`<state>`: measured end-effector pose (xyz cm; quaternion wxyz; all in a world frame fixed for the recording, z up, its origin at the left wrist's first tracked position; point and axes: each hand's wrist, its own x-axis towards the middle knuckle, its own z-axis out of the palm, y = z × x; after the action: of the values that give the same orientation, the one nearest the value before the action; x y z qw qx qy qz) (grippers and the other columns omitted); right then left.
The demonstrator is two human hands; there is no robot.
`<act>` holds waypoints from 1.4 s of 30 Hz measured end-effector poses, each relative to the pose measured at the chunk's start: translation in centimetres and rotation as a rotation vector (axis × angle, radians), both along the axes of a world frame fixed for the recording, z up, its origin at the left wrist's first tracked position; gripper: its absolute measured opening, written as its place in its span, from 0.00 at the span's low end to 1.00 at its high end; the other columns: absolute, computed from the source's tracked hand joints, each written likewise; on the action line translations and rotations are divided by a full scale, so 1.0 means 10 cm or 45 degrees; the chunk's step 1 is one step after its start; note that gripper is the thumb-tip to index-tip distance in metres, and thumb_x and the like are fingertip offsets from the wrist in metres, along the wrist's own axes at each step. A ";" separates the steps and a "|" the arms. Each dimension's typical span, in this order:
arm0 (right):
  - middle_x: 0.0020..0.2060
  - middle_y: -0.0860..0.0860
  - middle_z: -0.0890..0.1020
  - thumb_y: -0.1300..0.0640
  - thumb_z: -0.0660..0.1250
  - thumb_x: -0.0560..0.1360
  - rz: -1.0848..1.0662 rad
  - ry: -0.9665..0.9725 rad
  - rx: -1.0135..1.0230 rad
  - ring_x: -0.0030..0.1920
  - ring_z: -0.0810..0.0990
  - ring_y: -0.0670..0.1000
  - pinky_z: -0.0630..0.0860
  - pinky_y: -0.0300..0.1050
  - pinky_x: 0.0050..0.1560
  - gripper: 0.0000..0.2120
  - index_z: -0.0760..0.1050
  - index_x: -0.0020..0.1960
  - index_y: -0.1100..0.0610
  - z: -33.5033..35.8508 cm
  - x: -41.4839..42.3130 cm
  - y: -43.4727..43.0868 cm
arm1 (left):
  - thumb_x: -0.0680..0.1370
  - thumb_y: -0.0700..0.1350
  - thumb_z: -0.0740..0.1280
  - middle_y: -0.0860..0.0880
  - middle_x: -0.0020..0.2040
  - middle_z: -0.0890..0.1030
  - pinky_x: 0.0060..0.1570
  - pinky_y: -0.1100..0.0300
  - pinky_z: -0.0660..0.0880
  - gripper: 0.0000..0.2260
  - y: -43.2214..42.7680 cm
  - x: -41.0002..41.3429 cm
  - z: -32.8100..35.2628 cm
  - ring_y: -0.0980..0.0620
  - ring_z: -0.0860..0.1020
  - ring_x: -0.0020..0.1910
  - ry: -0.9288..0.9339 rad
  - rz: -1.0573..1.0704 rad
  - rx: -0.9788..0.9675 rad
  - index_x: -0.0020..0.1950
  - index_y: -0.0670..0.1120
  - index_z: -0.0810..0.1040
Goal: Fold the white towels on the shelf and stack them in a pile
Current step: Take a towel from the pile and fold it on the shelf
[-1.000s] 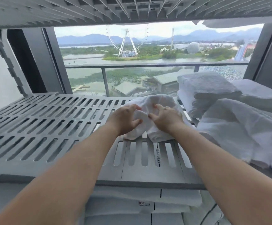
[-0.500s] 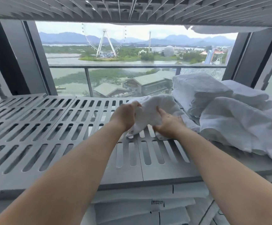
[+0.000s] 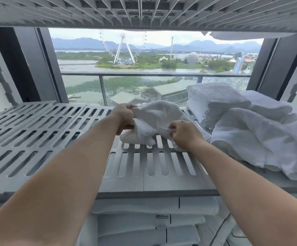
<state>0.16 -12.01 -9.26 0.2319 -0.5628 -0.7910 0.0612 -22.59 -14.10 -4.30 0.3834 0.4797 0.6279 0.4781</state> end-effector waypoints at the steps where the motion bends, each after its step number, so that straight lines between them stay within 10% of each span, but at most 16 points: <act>1: 0.49 0.54 0.83 0.58 0.60 0.75 -0.005 0.003 0.035 0.51 0.79 0.58 0.77 0.49 0.50 0.13 0.82 0.53 0.51 0.02 0.01 0.00 | 0.72 0.20 0.55 0.38 0.58 0.79 0.32 0.54 0.81 0.26 -0.03 -0.03 0.07 0.40 0.81 0.49 -0.109 0.028 0.013 0.61 0.42 0.78; 5: 0.50 0.53 0.83 0.60 0.59 0.74 -0.043 -0.013 0.093 0.53 0.78 0.57 0.76 0.49 0.51 0.15 0.81 0.54 0.50 0.05 0.06 -0.02 | 0.74 0.23 0.64 0.41 0.55 0.82 0.28 0.60 0.79 0.19 -0.12 -0.22 0.28 0.45 0.82 0.41 -0.280 0.212 0.128 0.57 0.42 0.78; 9: 0.53 0.51 0.81 0.61 0.59 0.72 -0.043 -0.155 0.030 0.56 0.77 0.55 0.74 0.50 0.56 0.15 0.78 0.54 0.50 0.04 0.03 -0.05 | 0.74 0.30 0.70 0.42 0.56 0.83 0.54 0.52 0.82 0.13 -0.12 -0.47 0.30 0.44 0.83 0.53 -0.161 0.432 0.168 0.53 0.46 0.80; 13: 0.55 0.53 0.78 0.59 0.59 0.73 -0.093 -0.194 0.046 0.58 0.76 0.56 0.73 0.53 0.59 0.14 0.76 0.57 0.52 0.07 -0.08 -0.05 | 0.75 0.30 0.71 0.40 0.56 0.83 0.58 0.48 0.80 0.11 -0.15 -0.48 0.35 0.41 0.83 0.54 -0.299 0.377 0.140 0.50 0.45 0.80; 17: 0.56 0.54 0.75 0.50 0.61 0.74 -0.060 -0.229 -0.015 0.61 0.73 0.58 0.72 0.54 0.62 0.16 0.73 0.61 0.51 0.00 -0.14 -0.02 | 0.77 0.27 0.65 0.41 0.57 0.83 0.53 0.46 0.82 0.14 -0.13 -0.41 0.31 0.43 0.83 0.53 -0.183 0.352 0.140 0.52 0.46 0.80; 21: 0.52 0.53 0.79 0.48 0.62 0.78 -0.077 -0.271 0.179 0.55 0.77 0.57 0.71 0.47 0.47 0.09 0.75 0.54 0.52 -0.11 -0.12 0.06 | 0.73 0.27 0.53 0.45 0.50 0.79 0.18 0.64 0.69 0.23 -0.16 -0.43 0.28 0.55 0.75 0.21 0.074 0.279 0.045 0.53 0.48 0.81; 25: 0.42 0.53 0.81 0.51 0.60 0.79 -0.154 -0.055 0.282 0.41 0.74 0.56 0.67 0.46 0.38 0.09 0.70 0.42 0.54 -0.09 -0.11 0.10 | 0.72 0.28 0.51 0.42 0.52 0.82 0.39 0.56 0.78 0.23 -0.09 -0.50 0.31 0.41 0.82 0.50 0.229 0.221 0.057 0.50 0.47 0.81; 33: 0.45 0.59 0.81 0.55 0.60 0.80 -0.115 0.139 0.324 0.47 0.79 0.62 0.72 0.51 0.44 0.07 0.73 0.50 0.57 0.02 -0.06 0.18 | 0.75 0.28 0.54 0.37 0.49 0.84 0.28 0.58 0.72 0.22 0.04 -0.76 0.33 0.44 0.77 0.38 0.423 0.166 -0.077 0.55 0.40 0.85; 39: 0.43 0.55 0.80 0.54 0.59 0.80 0.005 0.052 0.609 0.42 0.78 0.59 0.72 0.49 0.41 0.06 0.71 0.48 0.56 -0.07 -0.16 0.02 | 0.79 0.37 0.64 0.38 0.62 0.79 0.61 0.49 0.76 0.11 0.13 -1.39 0.43 0.37 0.79 0.58 1.128 0.515 0.089 0.53 0.44 0.86; 42: 0.44 0.57 0.81 0.55 0.58 0.80 -0.010 -0.069 0.403 0.48 0.77 0.59 0.71 0.51 0.49 0.09 0.73 0.45 0.57 -0.20 -0.30 -0.03 | 0.78 0.35 0.61 0.39 0.64 0.74 0.61 0.44 0.74 0.13 0.13 -1.40 0.10 0.37 0.74 0.61 1.380 0.493 0.025 0.56 0.45 0.82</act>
<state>-2.81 -12.32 -11.24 0.2964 -0.5240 -0.7944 -0.0805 -36.55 -12.83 -3.30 -0.0922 0.5361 0.8066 0.2313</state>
